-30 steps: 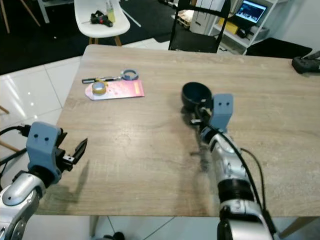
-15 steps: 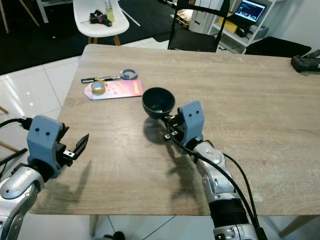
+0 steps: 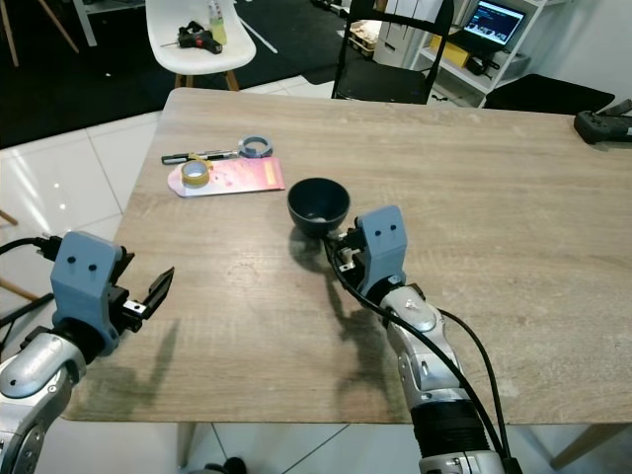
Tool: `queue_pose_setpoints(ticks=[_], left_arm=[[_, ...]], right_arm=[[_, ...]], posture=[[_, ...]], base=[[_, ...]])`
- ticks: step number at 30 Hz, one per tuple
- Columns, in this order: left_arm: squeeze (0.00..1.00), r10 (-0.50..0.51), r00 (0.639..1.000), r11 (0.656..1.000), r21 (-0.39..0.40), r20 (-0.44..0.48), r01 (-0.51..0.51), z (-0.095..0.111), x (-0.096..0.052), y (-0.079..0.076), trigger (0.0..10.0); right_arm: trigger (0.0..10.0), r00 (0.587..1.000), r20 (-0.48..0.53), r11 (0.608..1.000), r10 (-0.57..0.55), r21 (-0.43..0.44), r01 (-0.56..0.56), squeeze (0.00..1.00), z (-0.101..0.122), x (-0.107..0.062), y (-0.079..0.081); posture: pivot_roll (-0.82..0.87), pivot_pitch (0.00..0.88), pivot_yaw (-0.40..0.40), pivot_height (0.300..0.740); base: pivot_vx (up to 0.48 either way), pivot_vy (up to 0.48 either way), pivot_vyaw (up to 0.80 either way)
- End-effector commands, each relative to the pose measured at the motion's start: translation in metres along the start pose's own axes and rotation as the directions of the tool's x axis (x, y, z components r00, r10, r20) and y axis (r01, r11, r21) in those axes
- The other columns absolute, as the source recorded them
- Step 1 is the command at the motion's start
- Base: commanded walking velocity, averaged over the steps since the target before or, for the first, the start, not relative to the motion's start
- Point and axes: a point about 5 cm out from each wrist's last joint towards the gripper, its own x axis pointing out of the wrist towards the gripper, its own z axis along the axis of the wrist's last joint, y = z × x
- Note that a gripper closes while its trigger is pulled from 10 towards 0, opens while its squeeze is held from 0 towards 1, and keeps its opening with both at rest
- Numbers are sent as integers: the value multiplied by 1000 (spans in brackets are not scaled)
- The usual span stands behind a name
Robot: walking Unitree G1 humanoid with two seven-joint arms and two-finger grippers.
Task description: Setting the table
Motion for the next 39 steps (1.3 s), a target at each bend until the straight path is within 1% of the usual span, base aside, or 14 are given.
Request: queue_pose_setpoints(ticks=[1, 2, 3, 4, 10, 11, 13, 16, 19, 20, 21, 23, 29, 39], left_arm=[[0, -2, 1000, 1000, -3, -14, 2, -2, -1, -1, 10000], [0, -2, 1000, 1000, -3, -14, 2, -2, -1, -1, 10000], [0, -2, 1000, 1000, -3, -14, 2, -2, -1, -1, 10000], [0, -2, 1000, 1000, -5, -14, 2, -3, -1, -2, 10000], [0, -7, 1000, 1000, -9, -13, 7, -2, -1, -2, 10000], [0, -7, 1000, 1000, -9, -13, 7, -2, -1, -2, 10000], [0, -4, 1000, 1000, -10, -2, 4, 0, 0, -2, 10000], [0, 4, 1000, 1000, -9, 16, -4, 4, 3, -2, 10000], [0, 15, 999, 1000, 9, 48, -15, 10, 7, -2, 10000], [0, 31, 997, 1000, -5, 76, -31, 15, 13, -4, 10000], [0, 31, 997, 1000, -5, 76, -31, 15, 13, -4, 10000], [0, 35, 996, 999, -17, 79, -34, 16, 17, -7, 10000], [0, 52, 996, 998, -45, 68, -49, 15, 19, -10, 10000], [0, 91, 993, 995, -47, 71, -88, 14, 25, -8, 10000]], right_arm=[[10000, 998, 52, 999, -42, 19, 41, 1000, 10, -2, -7], [10000, 993, 95, 997, -66, 37, 63, 663, 20, -3, -11], [10000, 993, 95, 997, -66, 37, 63, 663, 20, -3, -11], [10000, 987, 130, 995, -93, 45, 88, 0, 29, -4, -16], [10000, 952, 258, 986, -162, 78, 146, 0, 71, -10, -32], [10000, 952, 258, 986, -162, 78, 146, 0, 71, -10, -32], [10000, 910, 339, 969, -240, 132, 207, 0, 90, -13, -38], [10000, 882, 372, 956, -289, 168, 242, 0, 97, -14, -40], [10000, 860, 367, 934, -354, 189, 304, 0, 91, -13, -35], [10000, 850, 308, 903, -427, 201, 380, 0, 72, -10, -27], [10000, 850, 308, 903, -427, 201, 380, 0, 72, -10, -27], [10000, 857, 235, 885, -459, 203, 418, 0, 50, -10, -19], [10000, 859, 181, 872, -480, 204, 444, 0, 37, -13, -18], [10000, 842, 185, 860, -507, 177, 479, 0, 35, -14, -24]], posture=[[116, 135, 35, 740], [116, 135, 35, 740], [116, 135, 35, 740], [116, 135, 35, 740], [113, 139, 37, 740], [113, 139, 37, 740], [109, 139, 39, 740], [109, 139, 39, 740], [109, 139, 39, 740], [105, 134, 33, 740], [105, 134, 33, 740], [103, 134, 32, 740], [99, 133, 34, 740], [87, 127, 37, 740]], base=[[0, 0, 0], [0, 0, 0], [0, 0, 0], [0, 0, 0], [0, 0, 0], [0, 0, 0], [0, 0, 0], [0, 0, 0], [0, 0, 0], [0, 0, 0], [0, 0, 0], [0, 0, 0], [0, 0, 0], [0, 0, 0]])
